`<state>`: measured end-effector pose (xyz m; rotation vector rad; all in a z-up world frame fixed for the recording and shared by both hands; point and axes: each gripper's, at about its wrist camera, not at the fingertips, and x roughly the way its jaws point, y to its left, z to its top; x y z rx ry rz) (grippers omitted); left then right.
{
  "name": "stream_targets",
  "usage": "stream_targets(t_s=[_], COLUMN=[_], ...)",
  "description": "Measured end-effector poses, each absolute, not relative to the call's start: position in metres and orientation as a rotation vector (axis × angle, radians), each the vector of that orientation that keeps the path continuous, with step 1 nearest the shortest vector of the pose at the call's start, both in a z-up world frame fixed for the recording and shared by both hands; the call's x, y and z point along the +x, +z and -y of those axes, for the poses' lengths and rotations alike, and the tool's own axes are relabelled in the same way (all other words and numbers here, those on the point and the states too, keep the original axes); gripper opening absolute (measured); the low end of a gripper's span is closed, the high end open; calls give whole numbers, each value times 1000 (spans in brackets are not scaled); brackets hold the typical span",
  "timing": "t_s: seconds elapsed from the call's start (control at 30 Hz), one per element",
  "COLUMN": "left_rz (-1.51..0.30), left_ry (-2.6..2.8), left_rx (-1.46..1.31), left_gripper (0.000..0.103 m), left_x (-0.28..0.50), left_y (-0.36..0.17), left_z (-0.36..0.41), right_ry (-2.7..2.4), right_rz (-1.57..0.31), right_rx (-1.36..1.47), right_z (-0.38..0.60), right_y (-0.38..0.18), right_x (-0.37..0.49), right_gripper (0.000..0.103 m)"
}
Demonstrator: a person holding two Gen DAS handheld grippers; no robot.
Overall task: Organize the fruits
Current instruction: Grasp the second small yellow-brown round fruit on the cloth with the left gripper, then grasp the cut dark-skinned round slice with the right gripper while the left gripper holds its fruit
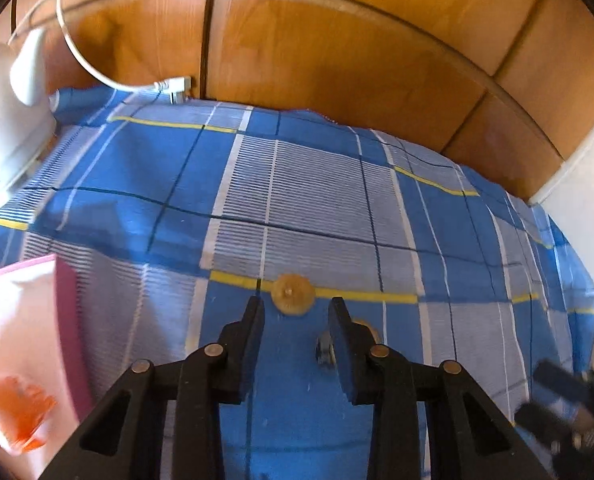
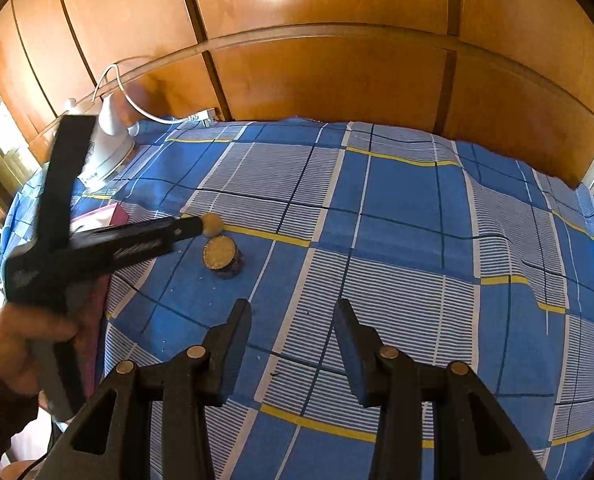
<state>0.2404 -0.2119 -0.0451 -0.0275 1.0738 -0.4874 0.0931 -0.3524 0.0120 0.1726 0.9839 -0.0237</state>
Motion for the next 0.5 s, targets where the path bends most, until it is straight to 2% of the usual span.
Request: stream_targets(t_s=[0.13, 0.2, 0.5], left_rz=[-1089, -1104, -1025], left_ry=[-475, -479, -477], left_rx=[-34, -36, 18], left_gripper=[32, 27, 26], left_x=[256, 259, 228], left_y=[-62, -70, -54], left_z=[219, 220, 204], right_ry=[-17, -14, -30], right_rz=[-991, -990, -995], right_rx=[173, 172, 175], right_z=[351, 350, 355], right_y=[10, 10, 8], right_x=[94, 94, 94], right_gripper=[43, 43, 43])
